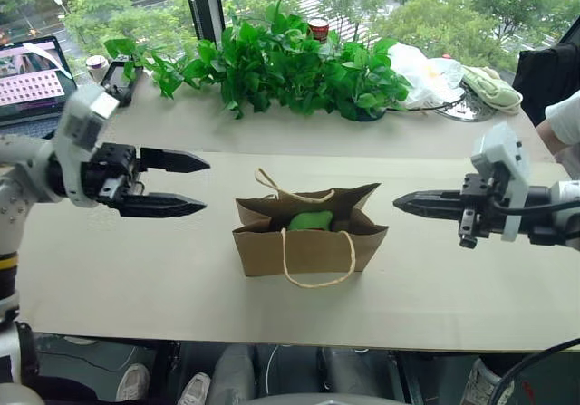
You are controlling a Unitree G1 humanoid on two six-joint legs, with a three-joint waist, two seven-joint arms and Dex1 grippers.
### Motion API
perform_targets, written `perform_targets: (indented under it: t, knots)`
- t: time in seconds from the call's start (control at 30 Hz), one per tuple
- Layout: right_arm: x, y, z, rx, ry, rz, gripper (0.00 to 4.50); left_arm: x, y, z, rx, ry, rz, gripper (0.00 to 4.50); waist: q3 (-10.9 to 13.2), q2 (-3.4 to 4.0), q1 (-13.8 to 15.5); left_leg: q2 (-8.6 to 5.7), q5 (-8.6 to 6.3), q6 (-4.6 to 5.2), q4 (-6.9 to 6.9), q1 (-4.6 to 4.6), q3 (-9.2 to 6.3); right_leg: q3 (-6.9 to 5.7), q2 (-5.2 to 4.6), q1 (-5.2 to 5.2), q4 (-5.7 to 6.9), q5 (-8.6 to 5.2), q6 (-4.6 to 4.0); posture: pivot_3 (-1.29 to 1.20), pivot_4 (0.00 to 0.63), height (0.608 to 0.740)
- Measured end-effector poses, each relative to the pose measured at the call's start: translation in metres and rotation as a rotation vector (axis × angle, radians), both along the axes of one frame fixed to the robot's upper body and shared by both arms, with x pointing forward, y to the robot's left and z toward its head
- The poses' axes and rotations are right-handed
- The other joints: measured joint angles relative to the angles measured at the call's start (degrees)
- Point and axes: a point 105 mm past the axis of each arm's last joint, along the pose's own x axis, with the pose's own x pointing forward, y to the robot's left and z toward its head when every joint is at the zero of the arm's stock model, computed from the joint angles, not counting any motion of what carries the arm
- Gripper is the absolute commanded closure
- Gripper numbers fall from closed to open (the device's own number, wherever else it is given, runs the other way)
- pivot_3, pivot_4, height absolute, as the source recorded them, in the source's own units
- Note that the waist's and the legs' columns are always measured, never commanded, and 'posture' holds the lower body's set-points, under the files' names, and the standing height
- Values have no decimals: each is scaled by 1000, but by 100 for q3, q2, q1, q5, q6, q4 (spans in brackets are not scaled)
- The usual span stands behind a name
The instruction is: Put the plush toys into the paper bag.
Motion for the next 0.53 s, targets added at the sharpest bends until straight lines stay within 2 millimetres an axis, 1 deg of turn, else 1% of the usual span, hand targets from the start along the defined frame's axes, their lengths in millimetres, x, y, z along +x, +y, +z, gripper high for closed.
perform_targets:
  t: [0.1, 0.23, 0.33, 0.53]
  knots:
    - [-3, 3, 3, 11, 4, 31, 4500, -2, 0, 0, -10, 23, -6, 315, 0, 0, 3, 0, 0, 0, 0, -2, 1, 1, 0, -2, 0, 0, -1, 0, 150, 713]
    - [-7, 9, 14, 40, -14, 79, 4500, -2, 0, 0, -9, 23, -7, 315, 0, 0, 4, 0, 0, 0, -1, -1, 1, 0, 0, -2, 0, -1, -3, 0, 150, 713]
    - [-7, 9, 14, 43, -9, 82, 4500, -2, 1, -4, -9, 33, -3, 315, 0, 0, 4, 0, 0, 0, -1, -2, 1, 1, 0, -2, 0, -2, -4, 0, 150, 713]
    - [-6, 8, 14, 45, -5, 74, 4500, -2, 1, -4, -8, 17, -4, 315, 0, 0, 8, 0, 0, 0, 0, -2, 1, 1, 0, -2, 0, -2, -4, 0, 150, 713]
